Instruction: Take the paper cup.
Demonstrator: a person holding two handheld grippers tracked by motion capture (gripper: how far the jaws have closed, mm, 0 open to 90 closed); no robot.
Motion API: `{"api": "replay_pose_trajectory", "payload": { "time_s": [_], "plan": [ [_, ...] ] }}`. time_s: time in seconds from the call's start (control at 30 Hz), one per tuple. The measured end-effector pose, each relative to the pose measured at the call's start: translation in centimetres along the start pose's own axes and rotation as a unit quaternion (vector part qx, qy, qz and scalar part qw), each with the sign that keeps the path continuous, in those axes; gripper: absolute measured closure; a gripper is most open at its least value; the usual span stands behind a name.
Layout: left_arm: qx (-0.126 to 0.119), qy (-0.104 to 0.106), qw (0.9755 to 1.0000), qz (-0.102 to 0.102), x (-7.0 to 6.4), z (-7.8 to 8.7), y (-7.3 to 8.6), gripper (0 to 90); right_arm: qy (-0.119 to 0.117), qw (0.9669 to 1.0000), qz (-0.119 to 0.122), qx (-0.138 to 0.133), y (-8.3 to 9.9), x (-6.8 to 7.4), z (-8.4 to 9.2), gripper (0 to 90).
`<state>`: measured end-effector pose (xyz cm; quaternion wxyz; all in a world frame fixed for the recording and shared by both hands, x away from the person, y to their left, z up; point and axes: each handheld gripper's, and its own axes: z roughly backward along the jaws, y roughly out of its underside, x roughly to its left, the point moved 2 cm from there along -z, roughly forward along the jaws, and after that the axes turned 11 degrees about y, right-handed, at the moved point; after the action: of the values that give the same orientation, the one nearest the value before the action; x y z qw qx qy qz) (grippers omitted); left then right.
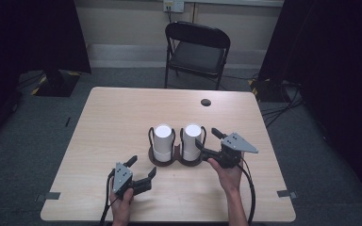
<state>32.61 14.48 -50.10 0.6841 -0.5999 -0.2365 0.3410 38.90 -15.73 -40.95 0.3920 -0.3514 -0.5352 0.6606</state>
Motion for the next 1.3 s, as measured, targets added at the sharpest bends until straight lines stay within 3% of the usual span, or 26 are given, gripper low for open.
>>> {"api": "replay_pose_trajectory", "payload": {
  "time_s": [0.13, 0.43, 0.83, 1.3],
  "plan": [
    [0.003, -0.005, 0.9999, -0.012, -0.2, 0.0, 0.0, 15.9, -0.002, 1.0, 0.003, -0.004, -0.7, 0.1, -0.5, 24.6],
    [0.0, -0.005, 0.9999, -0.014, -0.2, 0.0, 0.0, 15.9, -0.014, 0.9997, 0.018, -0.001, -1.7, 0.8, -2.3, 25.2],
    [-0.005, -0.01, 0.9999, -0.011, -0.2, 0.1, 0.0, 15.9, -0.025, 0.9992, 0.02, 0.023, -1.0, 1.6, -5.2, 26.3],
    [-0.004, -0.006, 0.9999, -0.013, -0.2, 0.1, 0.0, 15.9, -0.018, 0.9988, 0.019, 0.041, 0.1, 1.6, -6.5, 30.4]
  ]
}}
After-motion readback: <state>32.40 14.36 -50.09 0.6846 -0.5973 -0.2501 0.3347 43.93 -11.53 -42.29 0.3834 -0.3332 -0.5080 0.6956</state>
